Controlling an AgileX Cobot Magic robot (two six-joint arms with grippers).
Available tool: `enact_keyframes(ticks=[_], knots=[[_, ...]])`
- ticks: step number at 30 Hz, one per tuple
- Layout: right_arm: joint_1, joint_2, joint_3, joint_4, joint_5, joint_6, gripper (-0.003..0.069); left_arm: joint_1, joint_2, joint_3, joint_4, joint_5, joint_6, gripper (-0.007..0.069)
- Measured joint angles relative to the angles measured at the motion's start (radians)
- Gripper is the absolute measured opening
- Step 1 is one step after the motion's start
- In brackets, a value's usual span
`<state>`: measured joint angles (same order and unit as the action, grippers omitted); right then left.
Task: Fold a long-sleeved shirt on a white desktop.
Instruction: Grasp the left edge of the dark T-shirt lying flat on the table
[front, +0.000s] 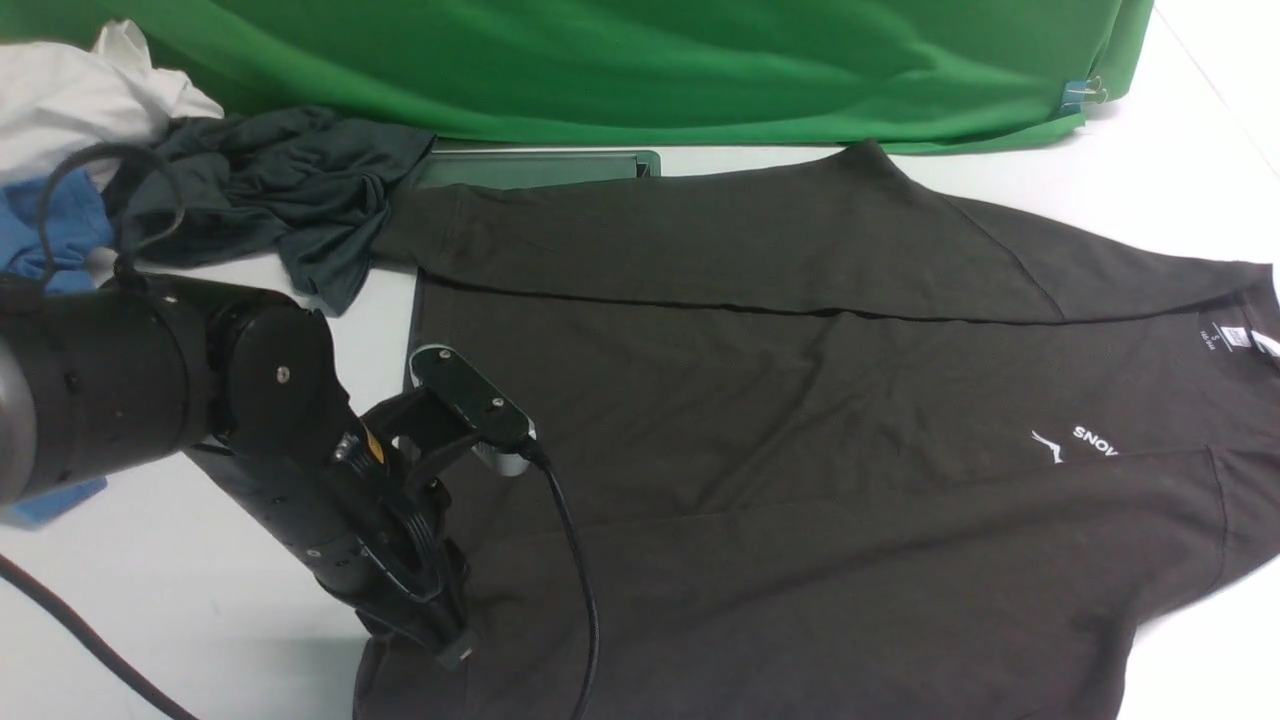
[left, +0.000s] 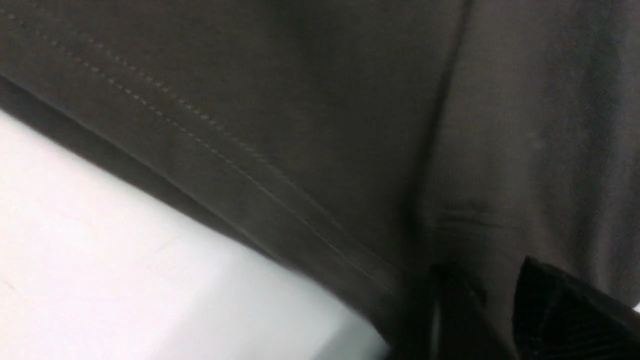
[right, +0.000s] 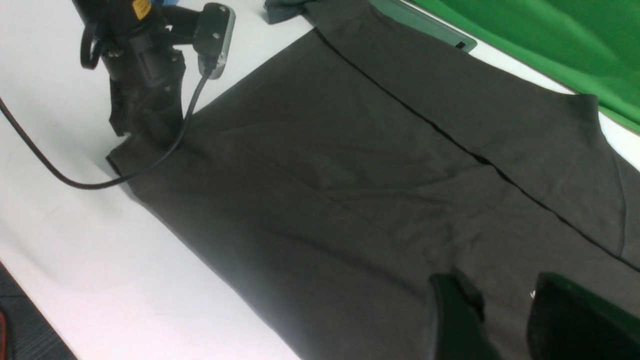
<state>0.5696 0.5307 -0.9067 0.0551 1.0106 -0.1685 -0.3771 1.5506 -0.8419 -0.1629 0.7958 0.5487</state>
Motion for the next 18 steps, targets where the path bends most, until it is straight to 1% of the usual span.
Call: enact_keyframes(ticks=[2,3,4,5,6,8,9,10,11,12,15,17,18], knots=[[0.000,0.000,0.000,0.000,0.000,0.000,0.0220,0.000,0.000,0.000,-0.001,-0.006,0.000,0.0290],[0.000,0.000,0.000,0.000,0.000,0.000,0.0220,0.000,0.000,0.000,0.001,-0.008,0.000,0.0298],[0.000,0.000,0.000,0.000,0.000,0.000,0.0220,0.000,0.000,0.000,0.006,-0.020,0.000,0.0344],[0.000,0.000,0.000,0.000,0.000,0.000,0.0220,0.000,0.000,0.000,0.007,-0.022,0.000,0.0351],[0.000,0.000,0.000,0.000,0.000,0.000,0.0220,0.000,0.000,0.000,0.016,-0.036,0.000,0.0383],[0.000,0.000,0.000,0.000,0.000,0.000,0.0220,0.000,0.000,0.000,0.038,-0.077,0.000,0.0414],[0.000,0.000,0.000,0.000,0.000,0.000,0.0220,0.000,0.001,0.000,0.054,-0.121,0.000,0.0419],[0.000,0.000,0.000,0.000,0.000,0.000,0.0220,0.000,0.003,0.000,0.057,-0.128,0.000,0.0419],[0.000,0.000,0.000,0.000,0.000,0.000,0.0220,0.000,0.017,0.000,0.082,-0.187,0.006,0.0405],[0.000,0.000,0.000,0.000,-0.001,0.000,0.0220,0.000,0.027,0.000,0.089,-0.202,0.014,0.0395],[0.000,0.000,0.000,0.000,-0.001,0.001,0.0220,0.000,0.062,0.000,0.106,-0.214,0.036,0.0347],[0.000,0.000,0.000,0.000,-0.001,0.001,0.0220,0.000,0.101,0.000,0.110,-0.209,0.046,0.0293],[0.000,0.000,0.000,0.000,-0.001,0.001,0.0220,0.000,0.104,0.000,0.110,-0.209,0.046,0.0293]])
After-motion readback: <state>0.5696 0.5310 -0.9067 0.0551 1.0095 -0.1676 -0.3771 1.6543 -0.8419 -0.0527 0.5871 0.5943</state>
